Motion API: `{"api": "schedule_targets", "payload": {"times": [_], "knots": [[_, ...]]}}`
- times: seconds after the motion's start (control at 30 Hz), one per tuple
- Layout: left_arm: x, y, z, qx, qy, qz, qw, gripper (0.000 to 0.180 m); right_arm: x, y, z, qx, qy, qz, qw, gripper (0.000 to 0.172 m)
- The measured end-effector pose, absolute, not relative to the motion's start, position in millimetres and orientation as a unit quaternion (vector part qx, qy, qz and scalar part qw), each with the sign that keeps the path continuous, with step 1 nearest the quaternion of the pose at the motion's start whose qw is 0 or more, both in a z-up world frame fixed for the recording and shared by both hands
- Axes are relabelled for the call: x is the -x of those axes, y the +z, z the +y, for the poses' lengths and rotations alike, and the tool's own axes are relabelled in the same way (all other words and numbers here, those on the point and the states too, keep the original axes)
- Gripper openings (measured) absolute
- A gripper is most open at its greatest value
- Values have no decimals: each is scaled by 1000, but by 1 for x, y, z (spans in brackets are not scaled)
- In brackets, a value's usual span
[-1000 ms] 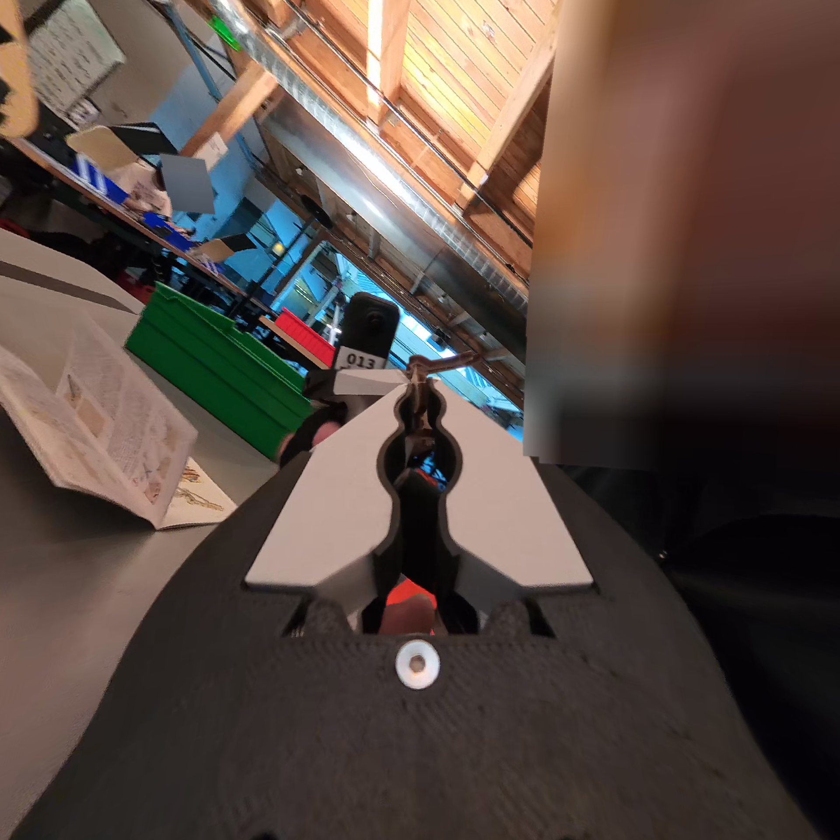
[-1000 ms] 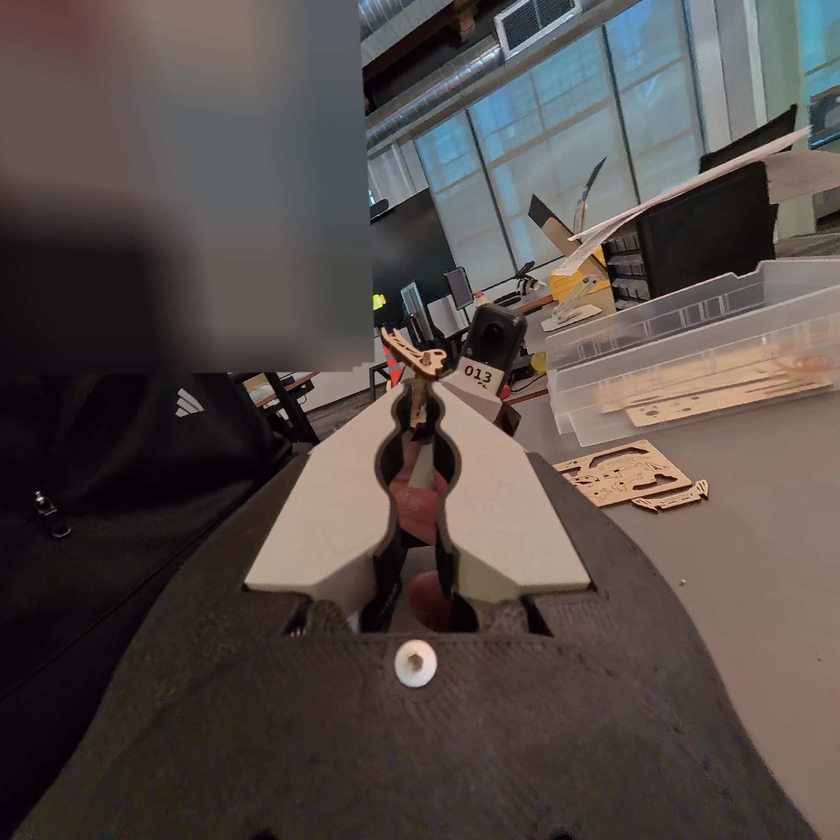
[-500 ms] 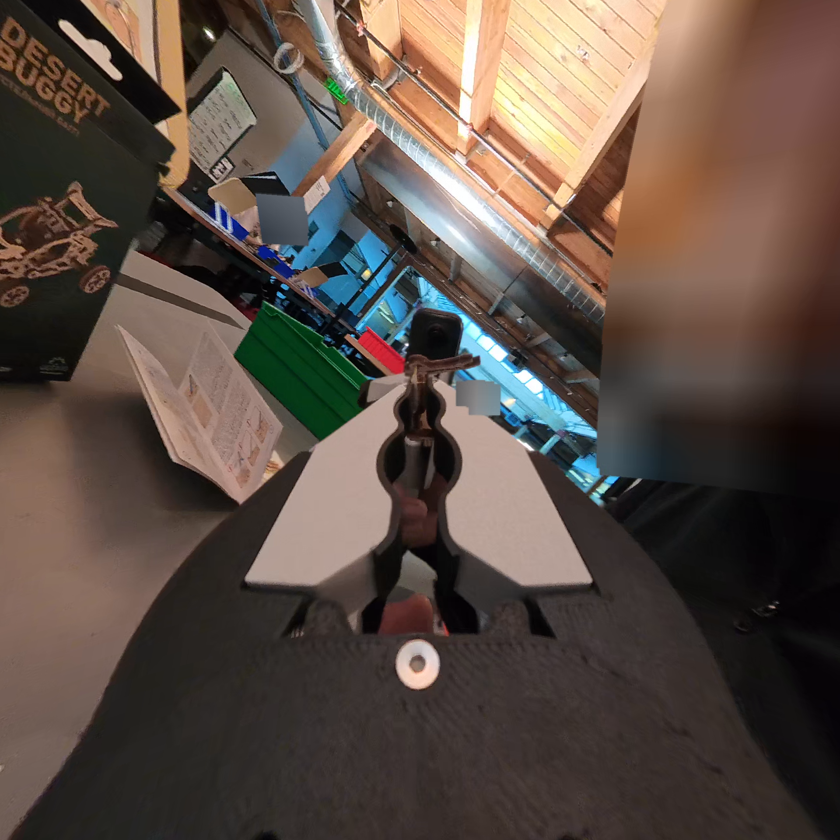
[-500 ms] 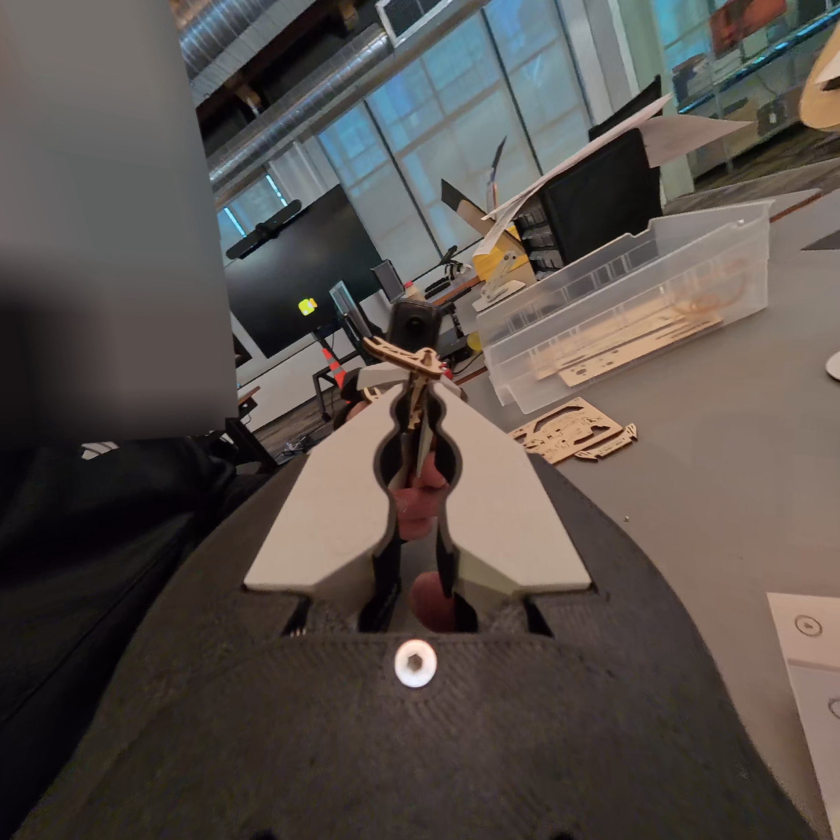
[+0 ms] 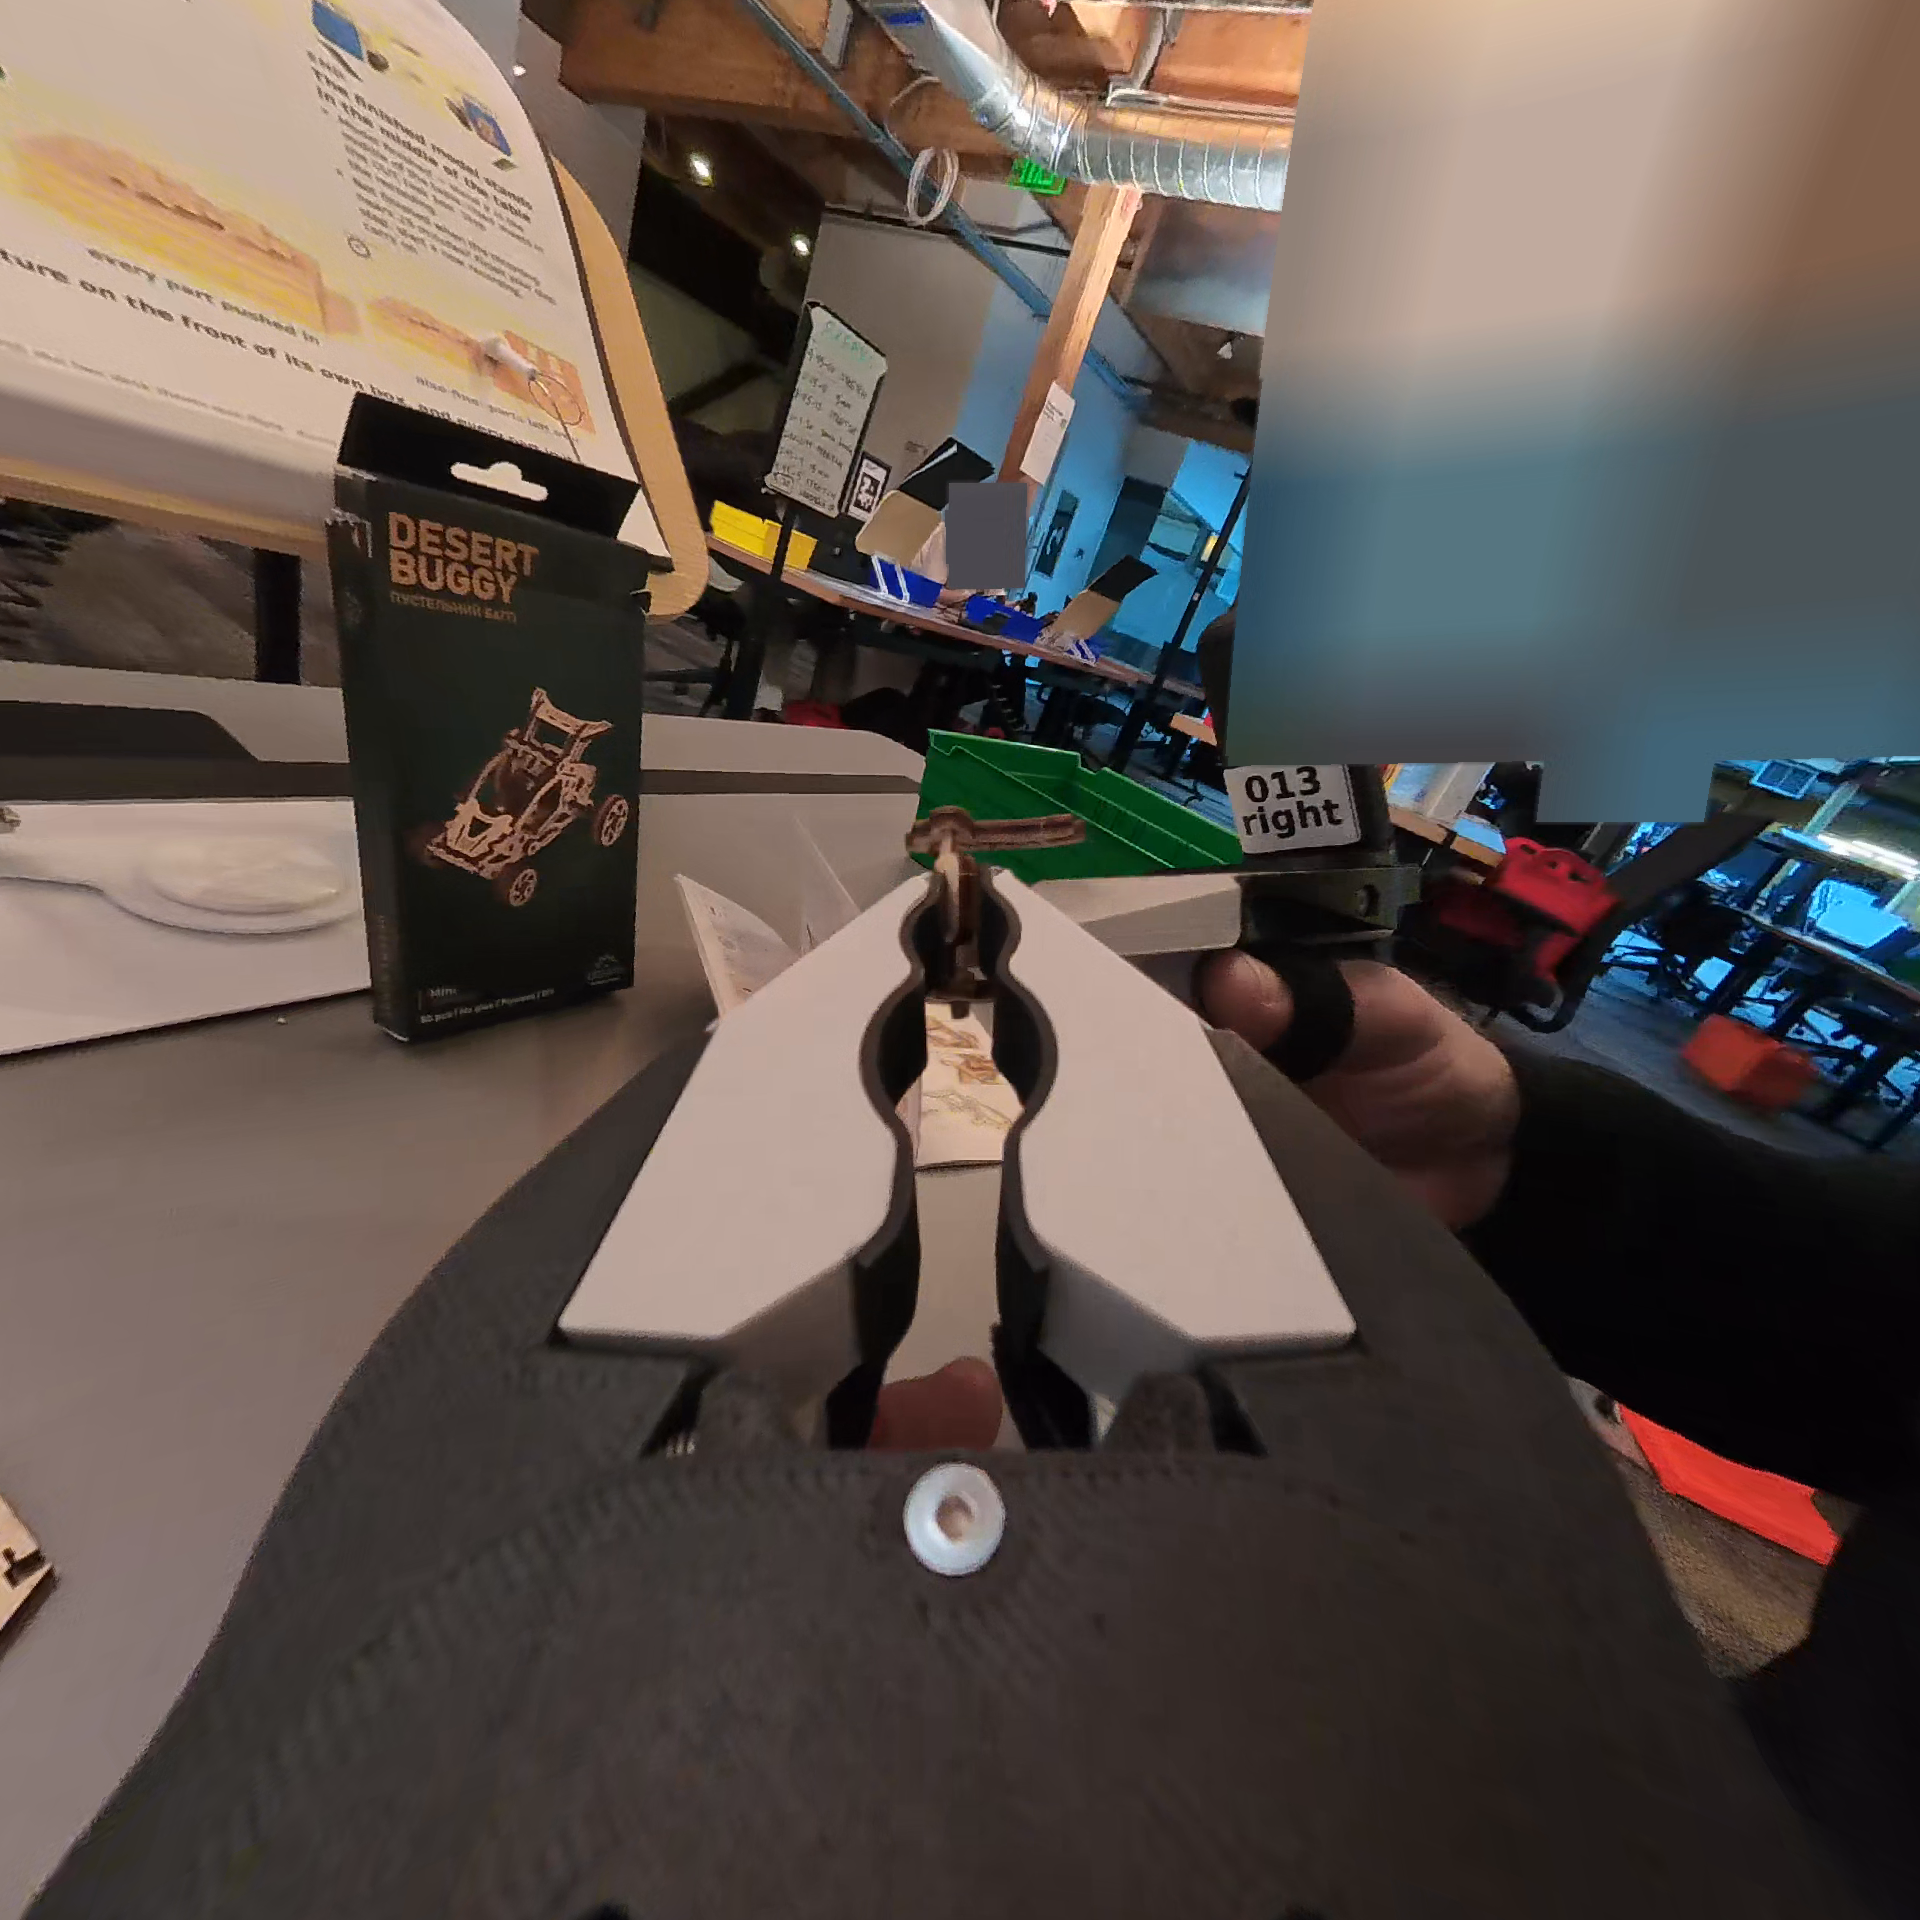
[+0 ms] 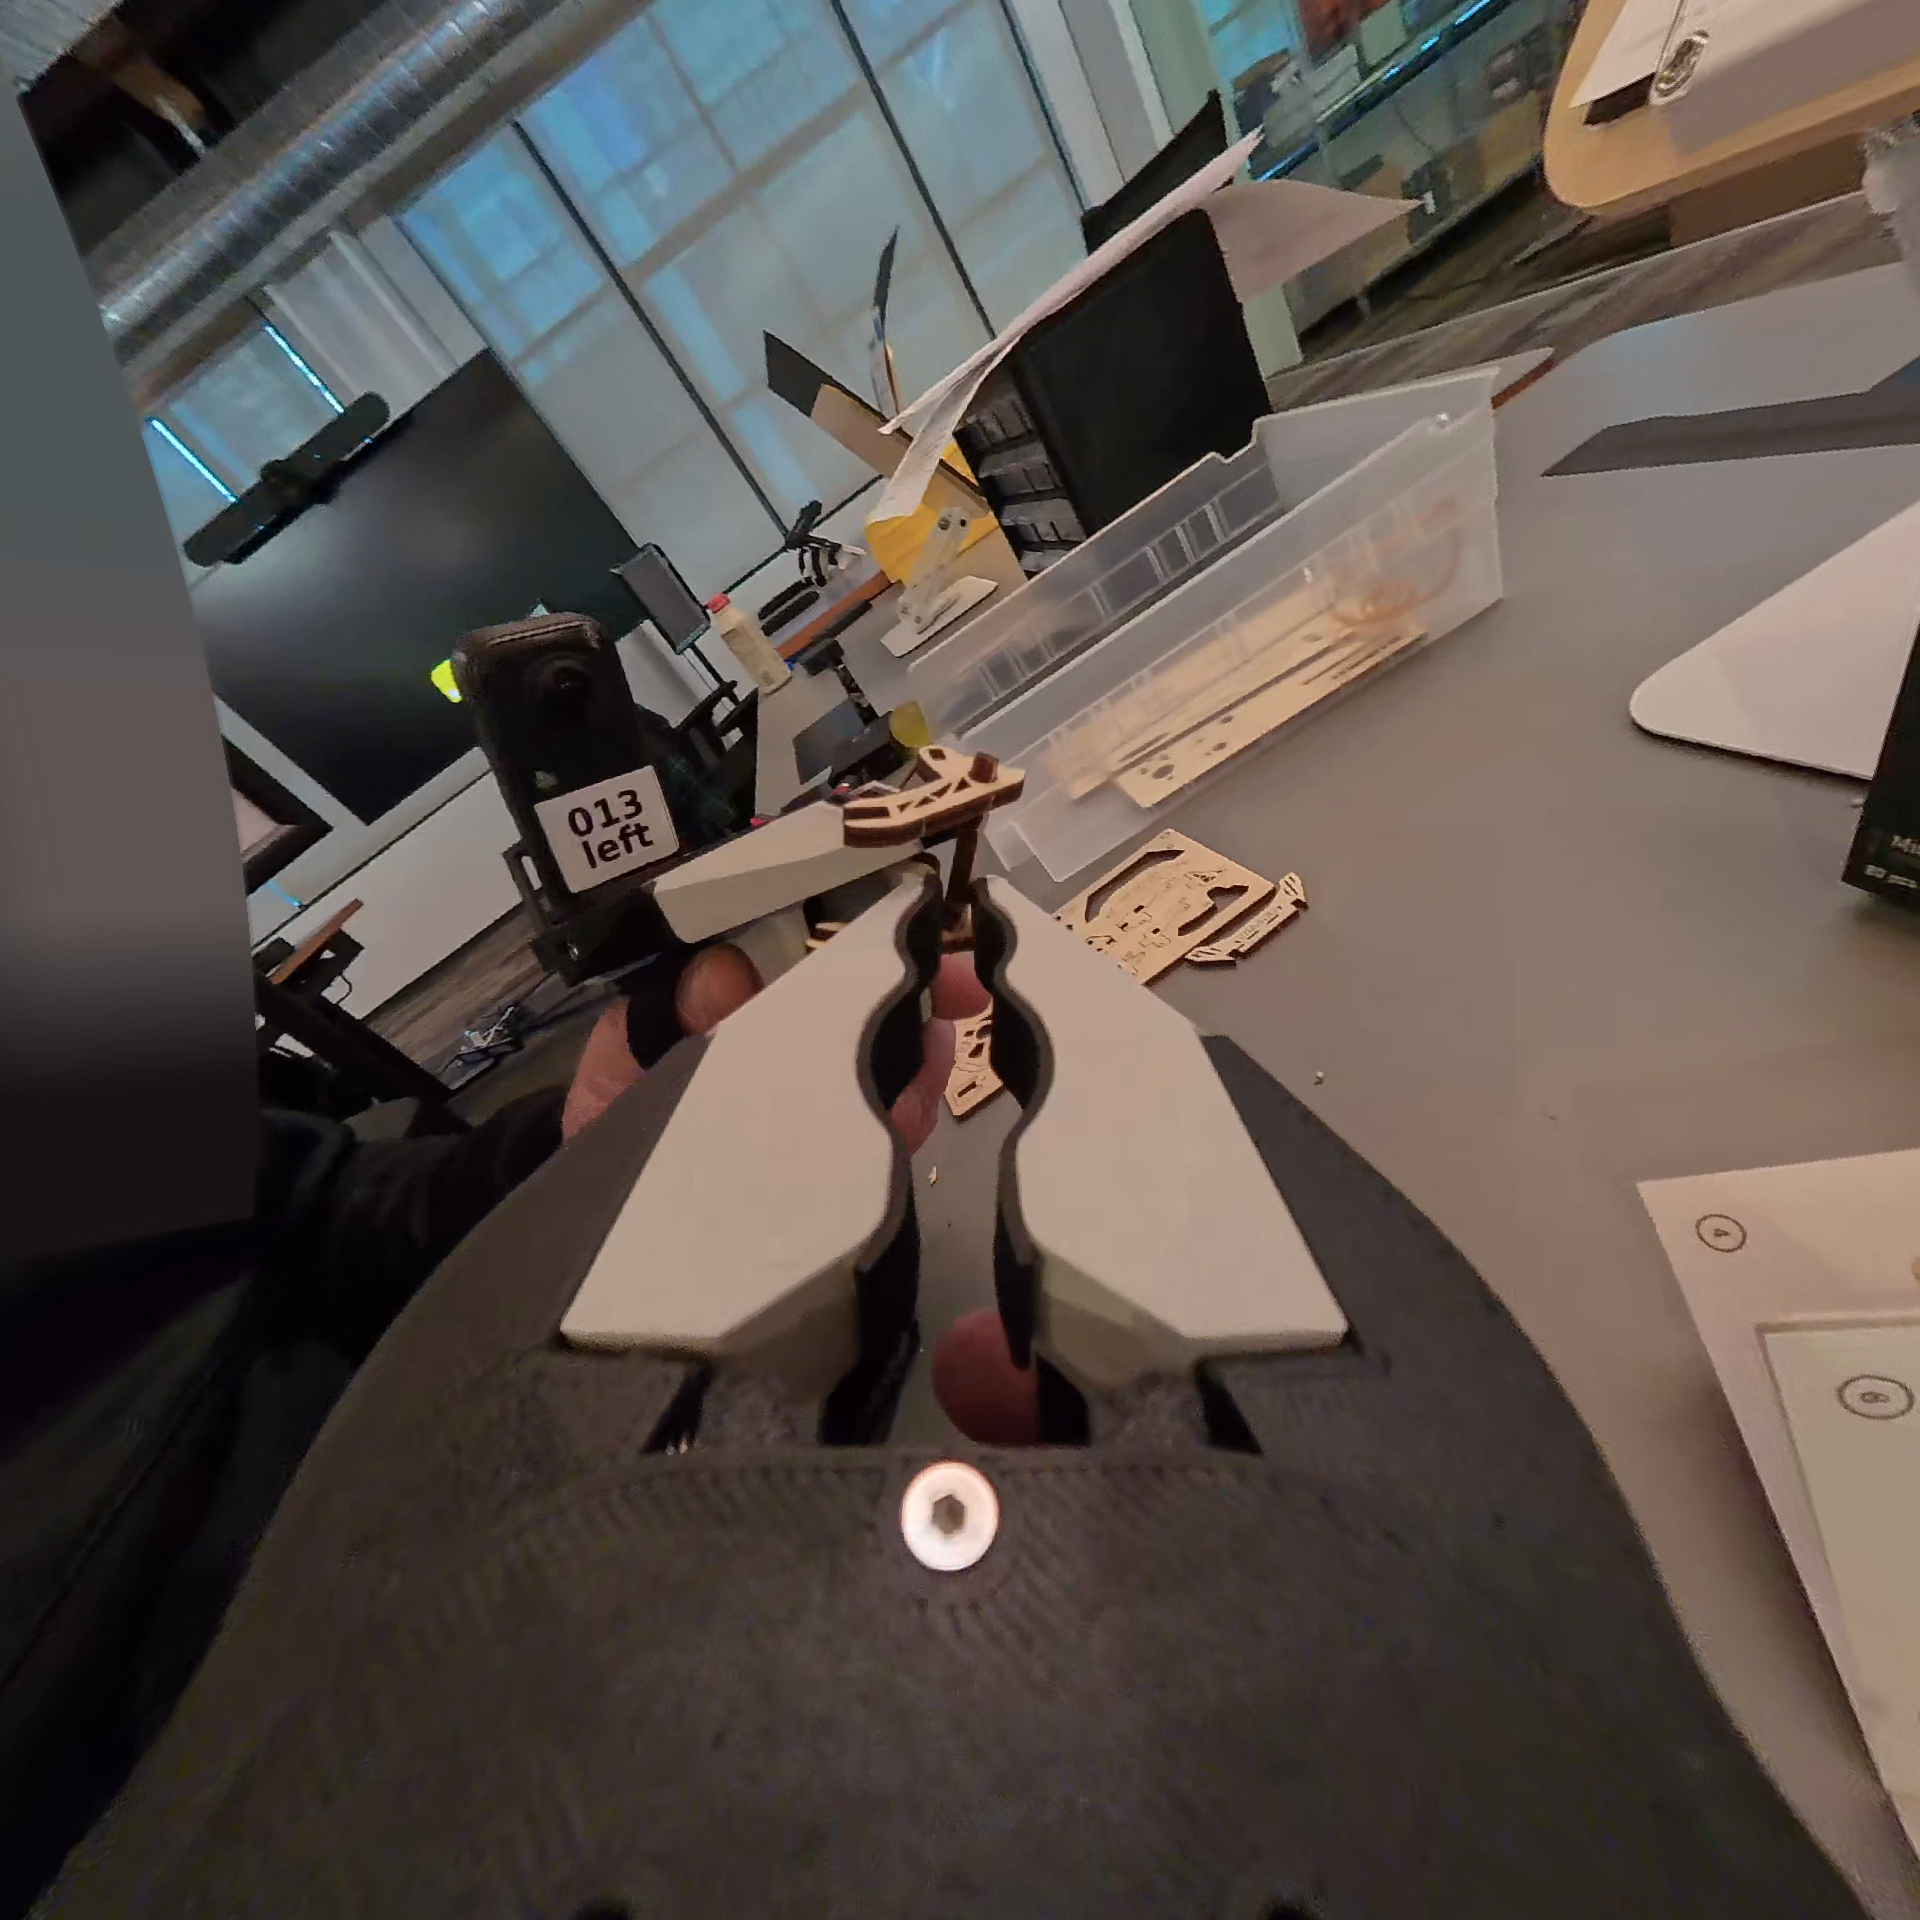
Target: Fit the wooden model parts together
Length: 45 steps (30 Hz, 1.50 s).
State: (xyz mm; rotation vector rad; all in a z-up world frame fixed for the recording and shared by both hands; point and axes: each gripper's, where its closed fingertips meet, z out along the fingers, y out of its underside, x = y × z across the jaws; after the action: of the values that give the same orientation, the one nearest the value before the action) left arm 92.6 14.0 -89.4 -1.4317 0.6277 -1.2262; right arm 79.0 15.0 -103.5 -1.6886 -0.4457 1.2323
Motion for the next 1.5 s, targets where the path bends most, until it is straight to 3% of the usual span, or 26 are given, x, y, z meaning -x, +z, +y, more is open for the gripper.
{"api": "schedule_targets", "payload": {"times": [0.53, 0.73, 0.83, 1.0, 1.2, 1.5], "knots": [[-93, -82, 5, 573, -645, 240, 445, 2, -80, -96, 8, 661, 530, -237, 476, 1], [-90, -88, 13, 588, -610, 241, 472, 2, -86, -98, 13, 667, 515, -230, 486, 11], [-89, -88, 14, 590, -602, 246, 478, 2, -91, -96, 14, 672, 464, -255, 517, 24], [-96, -90, 6, 591, -601, 273, 464, 2, -93, -83, 15, 643, 337, -340, 597, 24], [-96, -90, 5, 598, -586, 292, 462, 2, -87, -80, -1, 597, 312, -456, 582, 37], [-99, -94, 5, 614, -546, 320, 472, 2, -81, -90, 2, 581, 209, -551, 562, 32]]}}
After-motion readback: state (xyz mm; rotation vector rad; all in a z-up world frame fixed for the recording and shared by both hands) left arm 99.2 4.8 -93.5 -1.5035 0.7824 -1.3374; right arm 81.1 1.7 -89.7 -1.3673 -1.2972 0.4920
